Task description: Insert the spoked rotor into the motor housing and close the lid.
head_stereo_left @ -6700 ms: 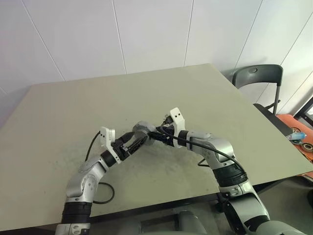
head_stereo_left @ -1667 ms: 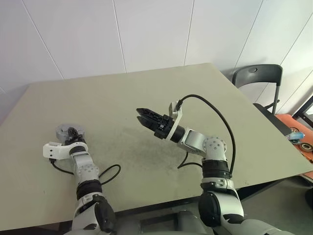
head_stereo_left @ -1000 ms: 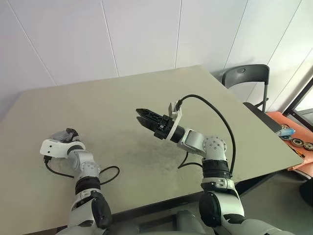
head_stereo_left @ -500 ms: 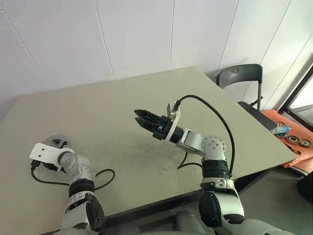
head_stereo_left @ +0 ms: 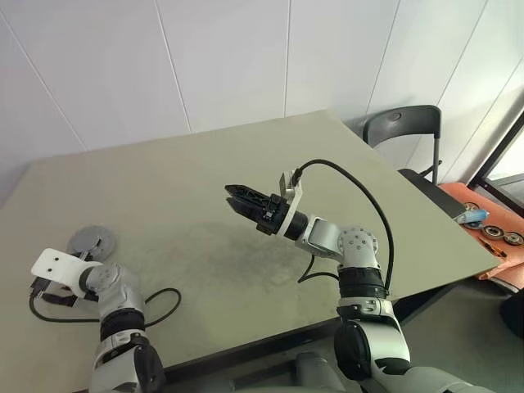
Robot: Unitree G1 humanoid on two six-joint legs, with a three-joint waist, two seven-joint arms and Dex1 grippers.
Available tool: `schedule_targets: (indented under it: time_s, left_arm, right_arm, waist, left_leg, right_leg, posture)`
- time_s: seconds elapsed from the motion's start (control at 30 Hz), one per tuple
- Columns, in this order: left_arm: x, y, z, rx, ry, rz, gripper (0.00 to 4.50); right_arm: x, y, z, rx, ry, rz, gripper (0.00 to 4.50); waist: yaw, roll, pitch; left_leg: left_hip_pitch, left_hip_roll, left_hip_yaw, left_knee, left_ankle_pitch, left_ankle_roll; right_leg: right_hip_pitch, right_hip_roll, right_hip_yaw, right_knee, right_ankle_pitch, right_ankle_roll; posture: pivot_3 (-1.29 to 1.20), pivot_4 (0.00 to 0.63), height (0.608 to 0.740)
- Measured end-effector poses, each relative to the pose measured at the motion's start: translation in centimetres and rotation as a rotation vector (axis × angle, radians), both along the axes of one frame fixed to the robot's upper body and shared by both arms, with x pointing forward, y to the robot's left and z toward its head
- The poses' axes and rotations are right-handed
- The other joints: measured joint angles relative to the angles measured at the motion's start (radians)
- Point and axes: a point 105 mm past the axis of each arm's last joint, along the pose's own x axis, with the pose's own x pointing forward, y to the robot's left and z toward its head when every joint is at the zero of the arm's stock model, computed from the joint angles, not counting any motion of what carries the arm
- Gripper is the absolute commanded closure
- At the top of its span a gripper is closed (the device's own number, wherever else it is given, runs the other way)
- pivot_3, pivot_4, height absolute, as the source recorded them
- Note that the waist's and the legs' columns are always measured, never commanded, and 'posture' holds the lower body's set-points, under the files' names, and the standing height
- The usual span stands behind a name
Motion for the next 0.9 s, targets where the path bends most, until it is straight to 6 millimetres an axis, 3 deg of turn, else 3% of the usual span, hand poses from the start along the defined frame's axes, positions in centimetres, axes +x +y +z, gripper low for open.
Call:
schedule_targets:
  time_s: [0.1, 0.2, 0.27, 0.43, 0.57, 0.67, 0.8, 0.9]
  left_arm:
    - [0.1, 0.6, 1.1, 0.098, 0.056, -0.035, 0.03]
    - [1.4, 1.0, 4.4, 0.263, 0.036, -0.109, 0.03]
    - [2.6, 0.5, 6.9, 0.373, -0.009, -0.168, 0.03]
    - [4.5, -1.3, 10.0, 0.519, -0.093, -0.334, 0.03]
    - [7.5, -6.0, 13.6, 0.594, -0.38, -0.78, 0.03]
    - [8.4, -10.3, 14.6, 0.569, -0.56, -1.115, 0.03]
    - [7.9, -15.7, 13.1, 0.502, -0.561, -1.567, 0.03]
    - [6.5, -18.0, 11.4, 0.405, -0.551, -1.778, 0.03]
  right_arm:
    - [0.0, 0.0, 0.0, 0.0, -0.001, 0.002, 1.37]
    - [-0.1, 0.2, 0.0, -0.002, -0.003, 0.01, 1.37]
    - [-0.2, 0.2, 0.0, -0.004, -0.004, 0.012, 1.37]
    - [-0.3, 0.3, -0.2, -0.022, -0.017, 0.022, 1.37]
    - [0.1, -0.2, -0.8, -0.113, -0.086, -0.026, 1.37]
    - [0.7, -0.6, -1.4, -0.231, -0.189, -0.087, 1.37]
    - [2.0, -2.0, -1.8, -0.403, -0.358, -0.195, 1.37]
    - [2.7, -3.3, -2.2, -0.504, -0.461, -0.256, 1.37]
  waist:
    - [0.024, -0.009, 0.0]
    - [0.042, -0.011, 0.0]
    - [0.052, -0.011, 0.0]
    - [0.052, -0.011, 0.0]
    - [0.051, -0.011, 0.0]
    - [0.048, -0.01, 0.0]
    - [0.043, -0.01, 0.001]
    - [0.044, -0.01, 0.001]
  left_leg:
    - [-0.003, -0.001, -0.001, 0.0, 0.0, -0.001]
    - [-0.005, -0.001, -0.001, -0.001, 0.0, -0.001]
    - [-0.006, -0.001, -0.001, -0.002, 0.0, -0.001]
    - [-0.01, -0.001, -0.001, -0.002, 0.0, -0.001]
    - [-0.017, -0.002, 0.0, -0.001, 0.002, -0.004]
    - [-0.017, -0.001, 0.001, -0.001, 0.002, -0.003]
    - [-0.017, -0.001, 0.002, -0.001, 0.002, -0.003]
    - [-0.017, -0.001, 0.002, -0.001, 0.002, -0.003]
  right_leg:
    - [-0.002, 0.0, 0.0, -0.001, 0.0, 0.0]
    - [-0.003, -0.001, 0.0, -0.003, 0.0, 0.0]
    - [-0.003, -0.001, 0.0, -0.004, 0.0, -0.001]
    - [-0.007, -0.001, 0.0, -0.006, 0.001, -0.001]
    - [-0.015, -0.002, 0.0, -0.005, 0.004, -0.006]
    - [-0.015, -0.002, 0.0, -0.006, 0.003, -0.005]
    - [-0.015, -0.002, 0.001, -0.007, 0.002, -0.004]
    - [-0.015, -0.002, 0.001, -0.007, 0.002, -0.004]
  posture:
    - [0.0, 0.0, 0.74]
    - [0.0, 0.0, 0.74]
    - [0.0, 0.0, 0.74]
    - [0.0, 0.0, 0.74]
    - [0.0, 0.0, 0.74]
    - [0.0, 0.0, 0.74]
    - [0.0, 0.0, 0.74]
    - [0.0, 0.0, 0.74]
